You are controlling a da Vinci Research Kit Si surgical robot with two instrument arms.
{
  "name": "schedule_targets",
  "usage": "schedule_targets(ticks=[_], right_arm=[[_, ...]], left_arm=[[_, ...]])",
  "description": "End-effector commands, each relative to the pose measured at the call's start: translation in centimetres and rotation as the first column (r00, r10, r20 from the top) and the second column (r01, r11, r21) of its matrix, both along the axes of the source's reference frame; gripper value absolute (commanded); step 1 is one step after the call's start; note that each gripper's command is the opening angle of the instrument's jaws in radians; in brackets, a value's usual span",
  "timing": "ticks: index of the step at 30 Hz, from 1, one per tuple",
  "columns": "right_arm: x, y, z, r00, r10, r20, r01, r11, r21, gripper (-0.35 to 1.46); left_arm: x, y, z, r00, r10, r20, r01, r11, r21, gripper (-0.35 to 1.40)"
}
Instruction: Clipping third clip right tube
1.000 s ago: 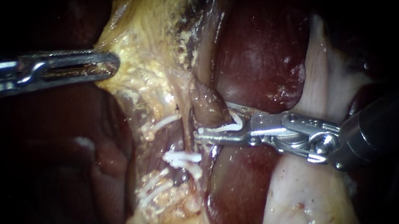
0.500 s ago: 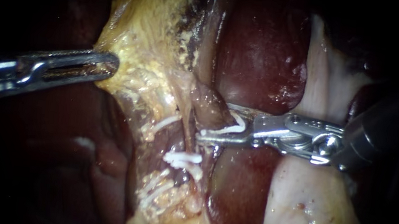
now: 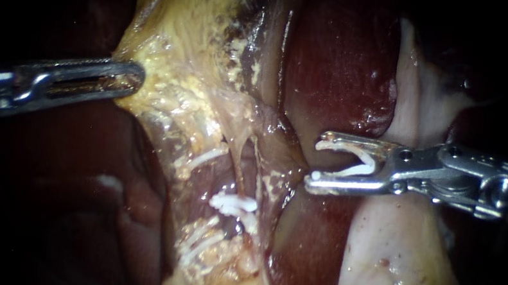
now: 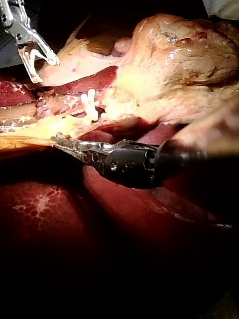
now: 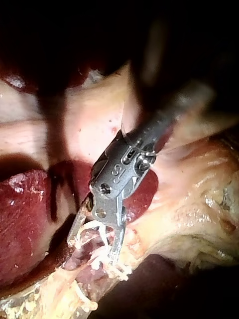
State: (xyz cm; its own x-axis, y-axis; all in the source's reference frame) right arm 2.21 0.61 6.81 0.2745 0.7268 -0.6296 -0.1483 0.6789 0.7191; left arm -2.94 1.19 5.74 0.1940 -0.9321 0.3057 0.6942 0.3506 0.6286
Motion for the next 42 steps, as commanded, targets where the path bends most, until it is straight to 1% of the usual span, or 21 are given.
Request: schedule_targets(ticks=[1, 4, 7, 12, 14, 17, 24, 25, 28, 30, 31, 32, 33, 36, 42], right_arm=[[0.05, -0.04, 0.04, 1.0, -0.003, -0.003, 0.003, 1.0, 0.008, 0.6], [0.2, -0.15, 0.16, 0.9999, -0.006, -0.01, 0.006, 1.0, 0.031, 0.6], [0.36, -0.26, 0.34, 0.9999, -0.009, -0.012, 0.01, 0.998, 0.058, 0.6], [0.56, -0.4, 0.68, 0.9992, -0.04, 0.004, 0.039, 0.996, 0.081, 0.59], [0.59, -0.41, 0.8, 0.9991, -0.042, 0.01, 0.041, 0.996, 0.082, 0.59], [0.59, -0.38, 0.89, 0.9986, -0.047, 0.025, 0.045, 0.996, 0.081, 0.59], [0.64, -0.35, 0.96, 0.9988, -0.039, 0.029, 0.036, 0.995, 0.09, 0.59], [0.66, -0.35, 0.97, 0.9989, -0.034, 0.032, 0.031, 0.995, 0.094, 0.59], [0.73, -0.36, 1.01, 0.9987, -0.039, 0.031, 0.036, 0.994, 0.108, 0.59], [0.77, -0.36, 1.04, 0.9989, -0.045, 0.015, 0.043, 0.991, 0.126, 0.59], [0.78, -0.37, 1.06, 0.9987, -0.05, -0.007, 0.05, 0.988, 0.143, 0.59], [0.78, -0.37, 1.06, 0.9985, -0.051, -0.019, 0.053, 0.987, 0.154, 0.59], [0.79, -0.36, 1.07, 0.9976, -0.052, -0.045, 0.059, 0.983, 0.175, 0.58], [0.84, -0.33, 1.08, 0.9937, -0.057, -0.096, 0.077, 0.973, 0.216, 0.55], [0.98, -0.34, 1.11, 0.9907, -0.069, -0.118, 0.095, 0.967, 0.238, 0.55]], left_arm=[[0.0, 0.0, 0.0, 1.0, 0.0, 0.0, 0.0, 1.0, 0.0, -0.35], [0.0, 0.0, -0.01, 1.0, 0.0, 0.0, 0.0, 1.0, 0.0, -0.35], [0.0, 0.0, -0.02, 1.0, 0.0, 0.0, 0.0, 1.0, 0.001, -0.35], [0.0, 0.0, -0.03, 1.0, -0.002, 0.002, 0.002, 1.0, 0.0, -0.35], [0.0, 0.0, -0.03, 1.0, -0.002, 0.002, 0.002, 1.0, 0.0, -0.35], [0.0, -0.01, -0.04, 1.0, -0.003, 0.001, 0.003, 1.0, 0.0, -0.35], [0.0, -0.01, -0.06, 1.0, -0.004, 0.001, 0.004, 1.0, 0.0, -0.35], [0.0, -0.01, -0.06, 1.0, -0.004, 0.001, 0.004, 1.0, 0.0, -0.35], [-0.01, -0.01, -0.06, 1.0, -0.004, 0.001, 0.004, 1.0, 0.0, -0.35], [-0.01, -0.01, -0.06, 1.0, -0.004, 0.001, 0.004, 1.0, 0.0, -0.35], [-0.01, -0.01, -0.06, 1.0, -0.004, 0.001, 0.004, 1.0, 0.0, -0.35], [-0.01, -0.01, -0.06, 1.0, -0.004, 0.001, 0.004, 1.0, 0.0, -0.35], [-0.01, -0.01, -0.06, 1.0, -0.004, 0.001, 0.004, 1.0, 0.0, -0.35], [-0.01, -0.01, -0.05, 1.0, -0.004, 0.001, 0.004, 1.0, 0.0, -0.35], [-0.01, -0.01, -0.05, 1.0, -0.004, 0.001, 0.004, 1.0, 0.0, -0.35]])
